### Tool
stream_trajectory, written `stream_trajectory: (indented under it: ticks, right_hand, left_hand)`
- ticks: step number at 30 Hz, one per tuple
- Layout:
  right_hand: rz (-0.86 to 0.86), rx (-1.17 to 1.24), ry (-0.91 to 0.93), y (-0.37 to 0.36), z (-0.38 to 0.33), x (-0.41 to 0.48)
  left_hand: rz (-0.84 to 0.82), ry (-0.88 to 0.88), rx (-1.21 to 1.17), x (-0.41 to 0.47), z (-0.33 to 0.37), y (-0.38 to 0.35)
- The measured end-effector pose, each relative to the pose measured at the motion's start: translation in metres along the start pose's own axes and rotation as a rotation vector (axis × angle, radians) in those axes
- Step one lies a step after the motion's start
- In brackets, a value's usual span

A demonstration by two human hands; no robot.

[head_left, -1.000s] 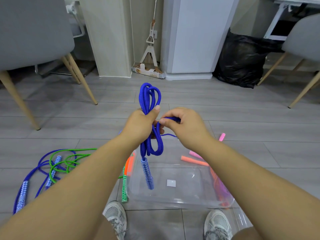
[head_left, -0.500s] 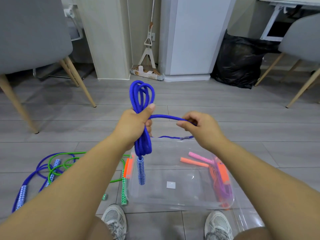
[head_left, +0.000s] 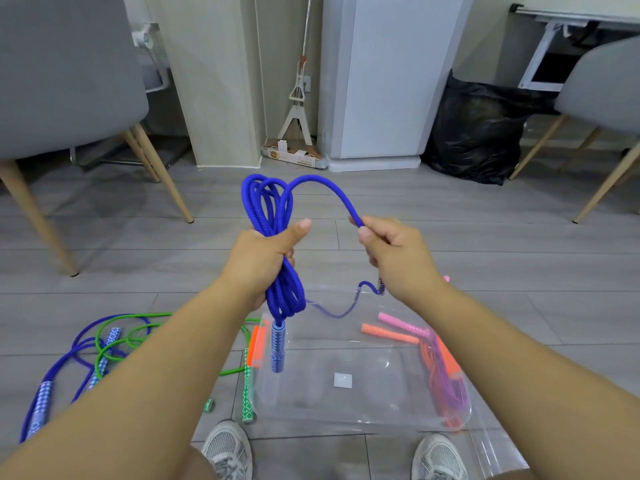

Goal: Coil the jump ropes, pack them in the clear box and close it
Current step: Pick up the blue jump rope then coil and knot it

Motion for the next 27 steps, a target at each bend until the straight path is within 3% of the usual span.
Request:
stream_trajectory:
  ticks: [5,21,27]
  right_hand:
    - [0.017,0.16,-0.082,-0.017,-0.004,-0.005]
    - [-0.21,0.032,-0.024,-0.039,-0.009,-0.017]
    - [-0.323,-0.377,-0.079,-0.015,0.038,-0.015]
  left_hand:
    - [-0.033,0.003,-0.002,-0.004,-0.003,-0.013]
    - [0.12,-0.046,0.039,-0.011,0.008,-0.004]
    - [0.179,-0.071,-0.177,-0.007,0.021,0.021]
Point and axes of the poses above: each hand's wrist, its own x-axis towards the middle knuckle, its own y-axis out of the back of the hand, z = x × y, the point moved 8 cm from there along x, towards the middle knuckle, and after that the axes turned 4 degrees about x, right-handed, at the moved point
